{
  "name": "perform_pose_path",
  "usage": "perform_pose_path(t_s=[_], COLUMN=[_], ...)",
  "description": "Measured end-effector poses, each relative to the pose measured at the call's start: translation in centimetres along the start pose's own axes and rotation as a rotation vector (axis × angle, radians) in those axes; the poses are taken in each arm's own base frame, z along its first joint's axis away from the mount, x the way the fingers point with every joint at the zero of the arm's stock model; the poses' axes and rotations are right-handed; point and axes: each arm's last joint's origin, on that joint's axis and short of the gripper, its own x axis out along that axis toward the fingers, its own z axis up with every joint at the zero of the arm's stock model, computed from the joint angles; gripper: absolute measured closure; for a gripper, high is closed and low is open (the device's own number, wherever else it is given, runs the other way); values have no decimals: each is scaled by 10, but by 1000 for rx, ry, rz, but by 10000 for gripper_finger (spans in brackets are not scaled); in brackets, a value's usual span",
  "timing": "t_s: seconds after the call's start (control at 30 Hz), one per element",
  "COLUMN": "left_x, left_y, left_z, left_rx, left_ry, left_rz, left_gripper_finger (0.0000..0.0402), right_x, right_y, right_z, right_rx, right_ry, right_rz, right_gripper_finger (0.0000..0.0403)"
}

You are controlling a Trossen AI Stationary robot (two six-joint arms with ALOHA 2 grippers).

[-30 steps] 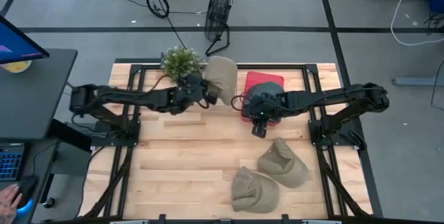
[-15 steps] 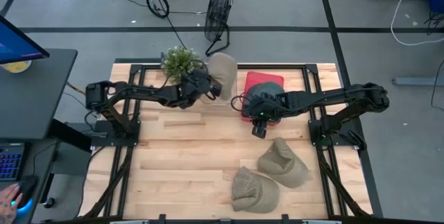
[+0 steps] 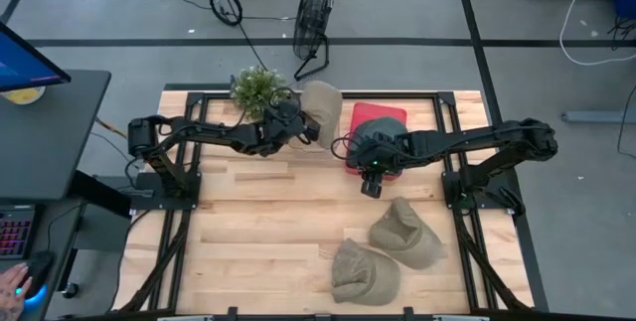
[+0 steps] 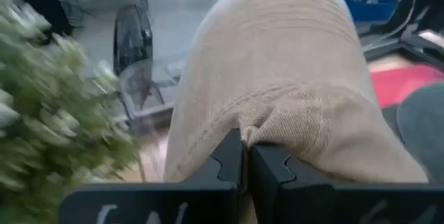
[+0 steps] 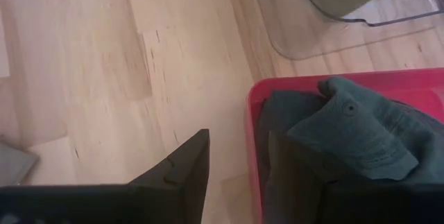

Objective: Pick & Place hat
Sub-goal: Put the top left brown cap into the transparent bin

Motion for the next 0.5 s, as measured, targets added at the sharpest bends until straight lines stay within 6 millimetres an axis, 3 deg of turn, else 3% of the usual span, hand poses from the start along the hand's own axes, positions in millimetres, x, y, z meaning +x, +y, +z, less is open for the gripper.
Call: perform_pose_path(t_s=[0.27,0.5], left_x=[13,14], left_y=[4,-3], left_z=[-9,5], left_rx=[64,147], left_ry=[42,38], left_rz=[7,-138], left_gripper_finger=[356,299], right_x=[0,0], right_y=[0,0], right_z=[1,1], right_rx=[1,2], right_ry=[-6,-10], right_rz=[2,2], right_gripper_finger=[250,250])
